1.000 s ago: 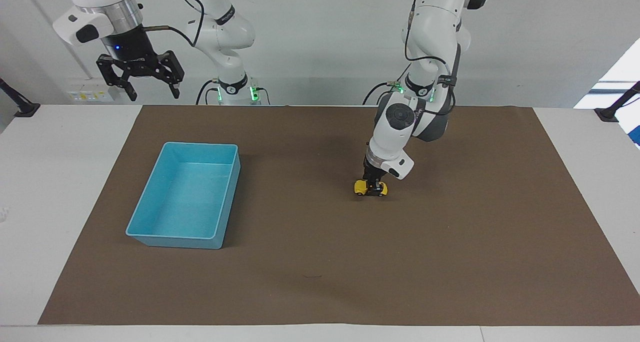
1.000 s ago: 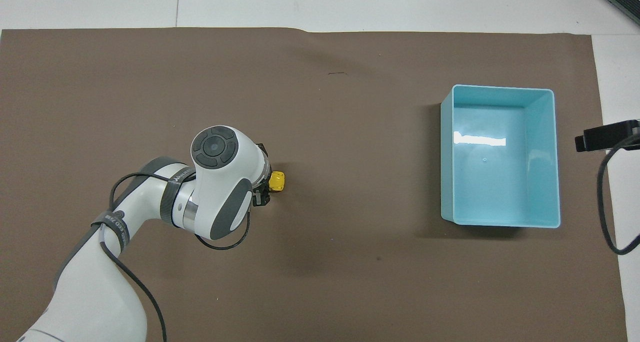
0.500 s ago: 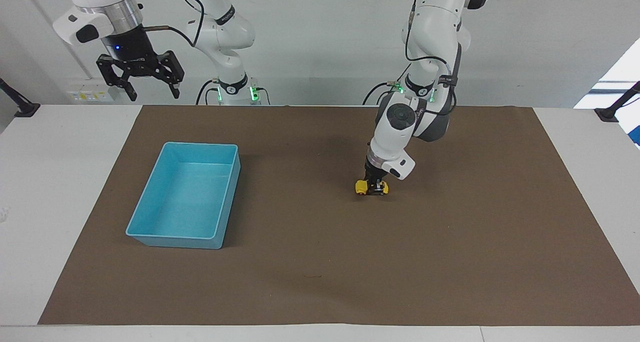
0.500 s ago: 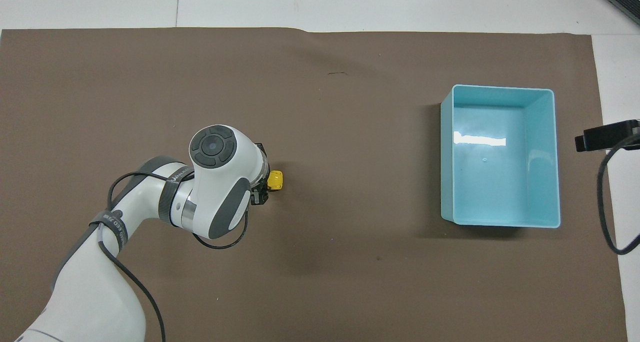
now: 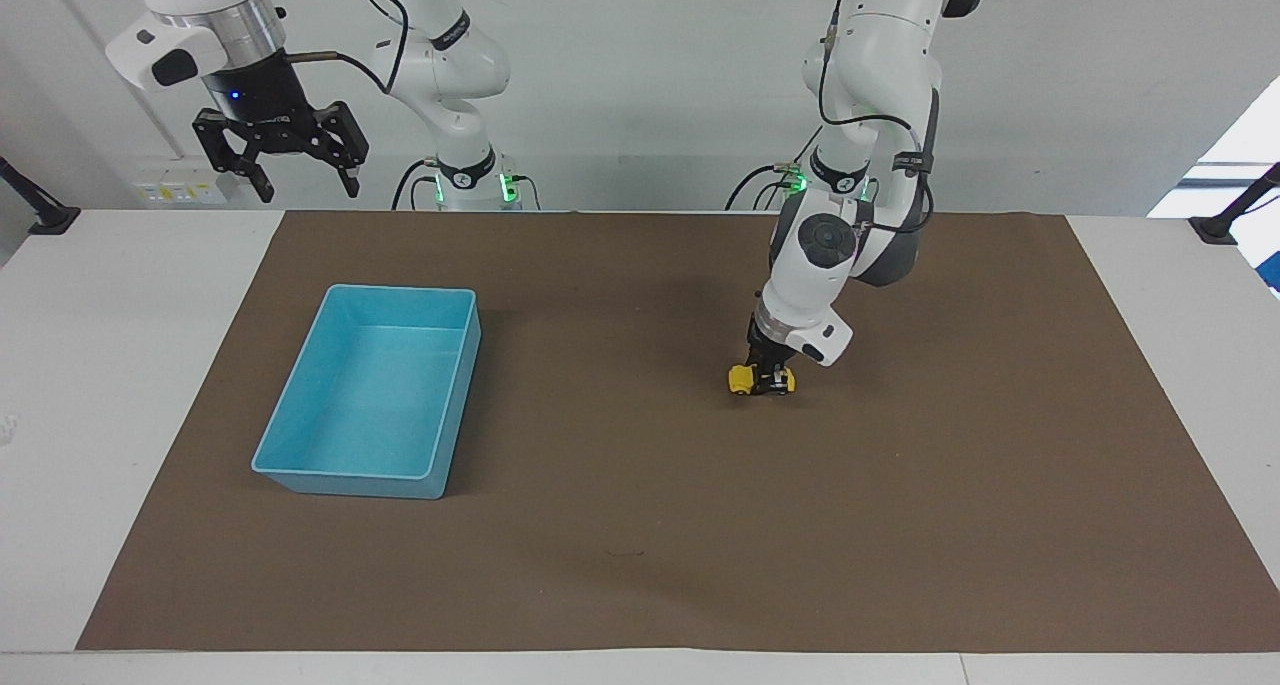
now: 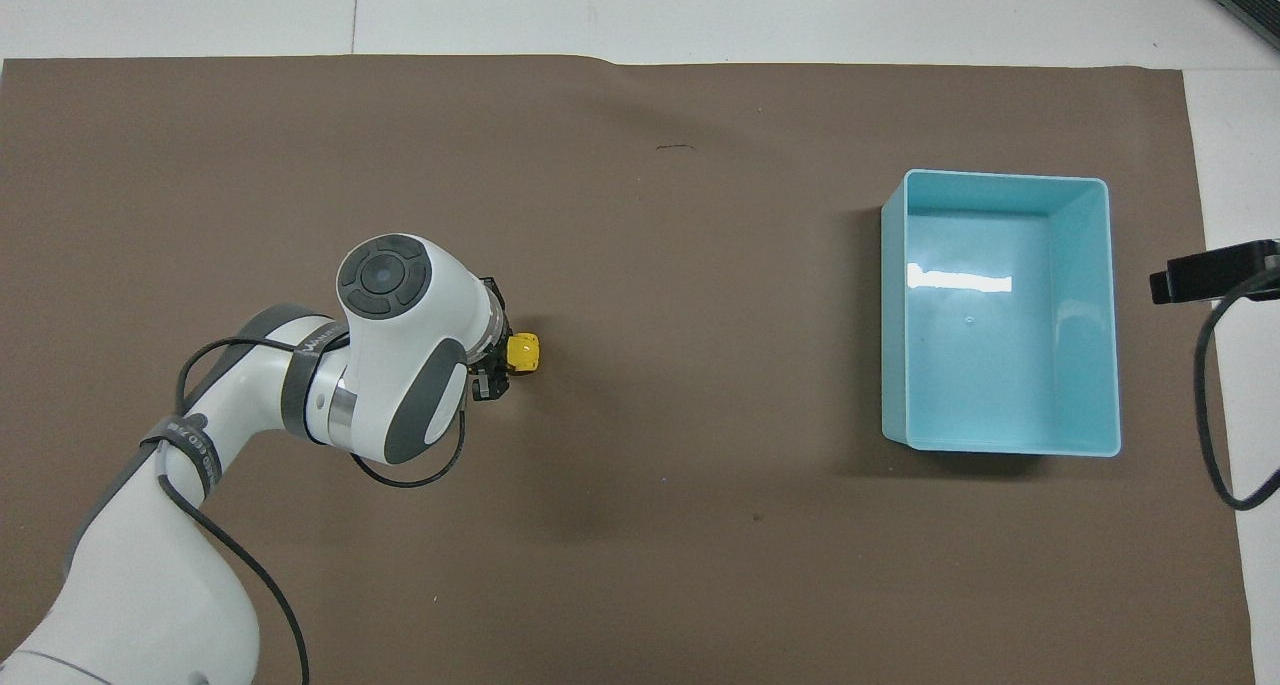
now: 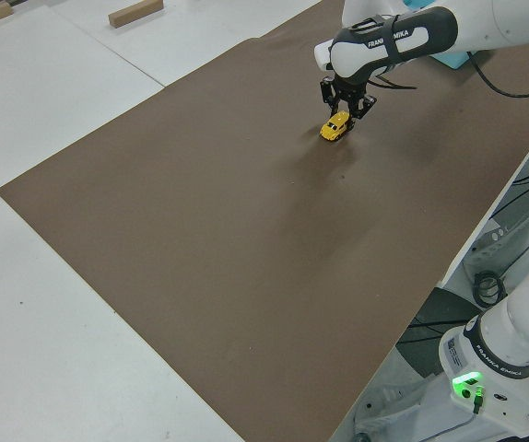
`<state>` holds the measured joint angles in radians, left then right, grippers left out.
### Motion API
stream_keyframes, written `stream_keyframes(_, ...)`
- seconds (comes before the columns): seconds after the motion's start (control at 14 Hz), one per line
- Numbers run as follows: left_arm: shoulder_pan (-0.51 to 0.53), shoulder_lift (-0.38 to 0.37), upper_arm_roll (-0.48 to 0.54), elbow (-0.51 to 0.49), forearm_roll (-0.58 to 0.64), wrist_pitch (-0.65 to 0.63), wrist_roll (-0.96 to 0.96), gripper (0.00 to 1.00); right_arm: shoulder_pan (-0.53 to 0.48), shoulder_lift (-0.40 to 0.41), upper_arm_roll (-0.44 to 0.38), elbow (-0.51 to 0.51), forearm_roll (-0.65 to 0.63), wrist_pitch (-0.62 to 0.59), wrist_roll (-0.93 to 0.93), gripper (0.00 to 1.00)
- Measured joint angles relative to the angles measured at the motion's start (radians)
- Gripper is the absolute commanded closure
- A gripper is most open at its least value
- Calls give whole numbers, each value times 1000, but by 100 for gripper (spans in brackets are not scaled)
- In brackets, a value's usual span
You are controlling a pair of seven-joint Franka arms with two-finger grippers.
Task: Wind up and store yellow beetle car
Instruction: 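Drag the car backward toward the left arm to wind it, then release the car with the left gripper and lift away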
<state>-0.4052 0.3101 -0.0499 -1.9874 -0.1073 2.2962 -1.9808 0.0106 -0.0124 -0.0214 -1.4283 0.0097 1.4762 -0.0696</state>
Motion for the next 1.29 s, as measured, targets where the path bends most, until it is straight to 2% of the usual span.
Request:
stream_keyframes(0.71, 98, -13, 3, -8, 0, -45, 91, 100, 0, 0, 0, 0, 0, 0, 0, 0)
stream_keyframes(0.79, 100, -13, 3, -8, 0, -47, 92, 97, 0, 0, 0, 0, 0, 0, 0, 0)
stream_keyframes(0.86, 101, -13, 3, -8, 0, -47, 92, 25, 0, 0, 0, 0, 0, 0, 0, 0)
stream_keyframes(0.93, 102, -13, 3, -8, 0, -47, 92, 0, 0, 0, 0, 0, 0, 0, 0, 0)
stream_keyframes(1.14, 112, -20, 9, -5, 0, -47, 92, 0, 0, 0, 0, 0, 0, 0, 0, 0)
stream_keyframes(1.29, 117, -49, 16, 6, 0, -58, 92, 0, 0, 0, 0, 0, 0, 0, 0, 0)
